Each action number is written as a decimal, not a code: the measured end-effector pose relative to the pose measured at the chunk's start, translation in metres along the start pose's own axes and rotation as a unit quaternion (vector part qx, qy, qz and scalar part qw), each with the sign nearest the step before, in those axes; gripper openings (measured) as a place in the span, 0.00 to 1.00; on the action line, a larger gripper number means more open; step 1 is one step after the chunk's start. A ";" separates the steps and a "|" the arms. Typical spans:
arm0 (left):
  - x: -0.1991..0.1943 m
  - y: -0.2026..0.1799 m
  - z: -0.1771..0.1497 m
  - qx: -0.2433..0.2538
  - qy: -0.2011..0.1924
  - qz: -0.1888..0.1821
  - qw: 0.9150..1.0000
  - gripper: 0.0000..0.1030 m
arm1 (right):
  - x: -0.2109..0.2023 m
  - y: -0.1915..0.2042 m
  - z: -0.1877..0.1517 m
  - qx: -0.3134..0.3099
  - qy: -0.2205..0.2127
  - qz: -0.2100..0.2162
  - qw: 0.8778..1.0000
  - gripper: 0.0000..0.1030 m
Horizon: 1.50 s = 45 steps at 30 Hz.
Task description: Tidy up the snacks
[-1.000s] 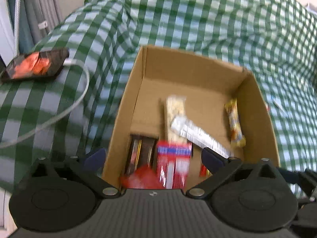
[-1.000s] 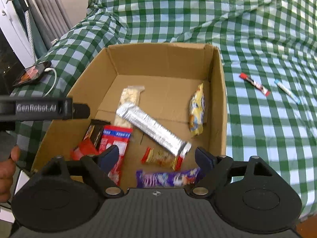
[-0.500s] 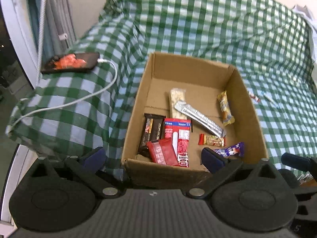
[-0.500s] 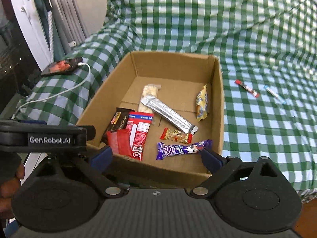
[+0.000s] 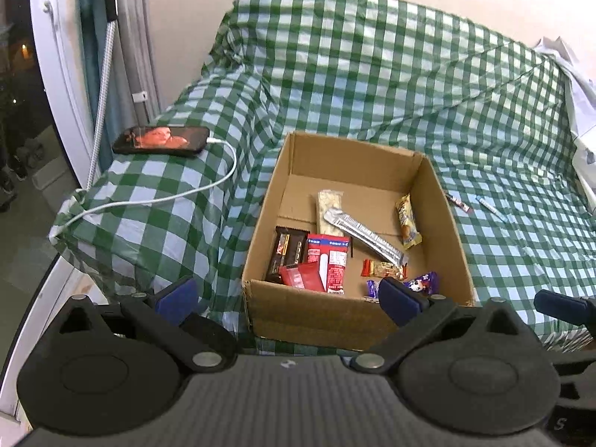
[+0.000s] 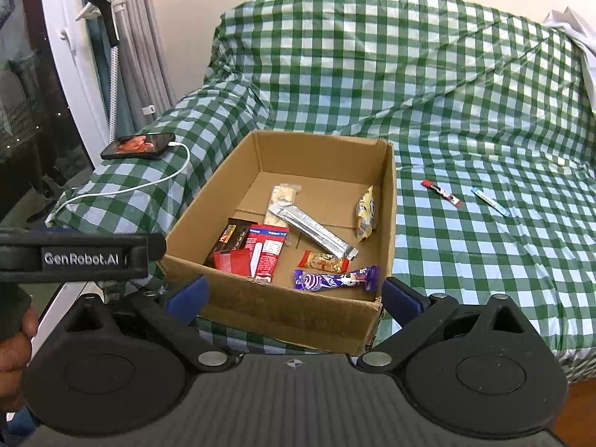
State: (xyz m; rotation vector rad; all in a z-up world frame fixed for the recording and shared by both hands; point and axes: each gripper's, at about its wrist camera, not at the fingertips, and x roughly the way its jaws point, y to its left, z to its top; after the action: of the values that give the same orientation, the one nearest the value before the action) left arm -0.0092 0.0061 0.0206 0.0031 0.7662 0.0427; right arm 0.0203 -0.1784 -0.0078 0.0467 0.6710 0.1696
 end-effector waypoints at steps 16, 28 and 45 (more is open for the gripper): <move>-0.022 0.000 -0.004 -0.003 -0.019 -0.002 1.000 1.00 | -0.026 0.007 -0.007 -0.013 -0.027 0.000 1.000 0.97; -0.024 -0.001 -0.006 -0.001 -0.018 -0.002 1.000 1.00 | -0.025 0.008 -0.008 -0.013 -0.026 0.000 1.000 0.97; -0.015 -0.001 -0.006 0.009 -0.005 0.000 1.000 1.00 | -0.023 0.003 -0.011 -0.003 -0.020 0.002 1.000 0.97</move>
State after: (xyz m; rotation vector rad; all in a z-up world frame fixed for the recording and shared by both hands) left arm -0.0245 0.0047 0.0267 0.0191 0.7568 0.0355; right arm -0.0047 -0.1797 -0.0016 0.0452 0.6296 0.1751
